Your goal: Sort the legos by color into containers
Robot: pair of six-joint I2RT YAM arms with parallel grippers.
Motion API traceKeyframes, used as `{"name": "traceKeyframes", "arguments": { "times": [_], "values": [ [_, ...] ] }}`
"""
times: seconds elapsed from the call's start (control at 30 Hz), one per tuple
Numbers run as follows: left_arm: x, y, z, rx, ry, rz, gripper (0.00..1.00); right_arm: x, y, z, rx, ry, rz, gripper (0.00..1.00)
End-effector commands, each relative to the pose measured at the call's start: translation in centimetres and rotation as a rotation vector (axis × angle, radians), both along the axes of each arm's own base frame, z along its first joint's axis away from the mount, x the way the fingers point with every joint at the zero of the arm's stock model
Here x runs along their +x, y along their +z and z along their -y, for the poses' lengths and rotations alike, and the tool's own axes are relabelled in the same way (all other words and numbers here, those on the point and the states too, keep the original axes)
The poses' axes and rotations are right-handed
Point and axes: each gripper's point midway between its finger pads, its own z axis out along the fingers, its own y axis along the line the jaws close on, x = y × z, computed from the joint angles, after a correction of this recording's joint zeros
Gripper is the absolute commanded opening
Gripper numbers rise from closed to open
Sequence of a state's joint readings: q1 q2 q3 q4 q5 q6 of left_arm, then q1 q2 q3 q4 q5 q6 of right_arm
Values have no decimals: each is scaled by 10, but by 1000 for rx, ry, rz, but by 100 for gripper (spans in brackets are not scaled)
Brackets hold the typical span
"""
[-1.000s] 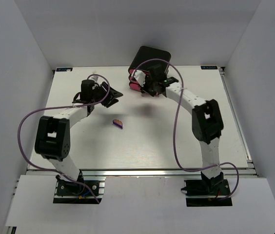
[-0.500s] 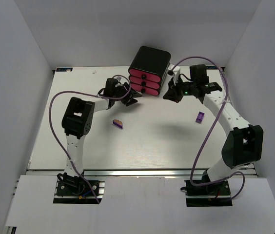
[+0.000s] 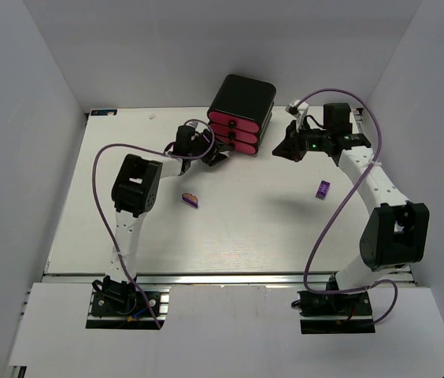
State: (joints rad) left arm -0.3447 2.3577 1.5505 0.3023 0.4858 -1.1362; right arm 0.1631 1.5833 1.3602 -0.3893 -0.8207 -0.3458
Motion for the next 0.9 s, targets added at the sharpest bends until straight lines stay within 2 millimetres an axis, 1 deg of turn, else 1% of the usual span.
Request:
{"name": "traceKeyframes", "arguments": {
  "times": [0.0, 0.07, 0.1, 0.27, 0.3, 0.33, 0.5, 0.57, 0.6, 0.63, 0.7, 0.87],
  "values": [
    [7, 16, 13, -66, 2, 48, 61, -2, 11, 3, 32, 10, 27, 8],
    [9, 11, 13, -76, 7, 41, 61, -1, 9, 8, 33, 1, 24, 8],
    [11, 11, 13, -78, 15, 45, 61, -3, 9, 6, 37, 8, 20, 8],
    [21, 16, 14, -129, 53, 76, 59, -1, 6, 13, 35, -5, 13, 8],
    [22, 14, 13, -128, 59, 72, 59, 0, 6, 14, 33, -7, 14, 9],
    [20, 14, 18, -131, 57, 72, 59, 0, 5, 16, 32, -10, 10, 9],
    [25, 8, 15, -134, 94, 64, 56, 1, 4, 20, 26, -12, 12, 9],
    [28, 10, 14, -144, 115, 72, 55, 0, 3, 20, 23, -9, 12, 10],
    [28, 9, 14, -147, 117, 72, 53, 0, 3, 21, 22, -12, 9, 10],
    [29, 9, 13, -156, 125, 71, 48, 0, 2, 21, 19, -9, 9, 10],
    [31, 12, 14, -175, 132, 78, 45, -1, 0, 23, 18, -10, 3, 10],
    [33, 7, 14, -178, 142, 70, 34, -3, -1, 22, 16, -5, 2, 10]
  ]
}}
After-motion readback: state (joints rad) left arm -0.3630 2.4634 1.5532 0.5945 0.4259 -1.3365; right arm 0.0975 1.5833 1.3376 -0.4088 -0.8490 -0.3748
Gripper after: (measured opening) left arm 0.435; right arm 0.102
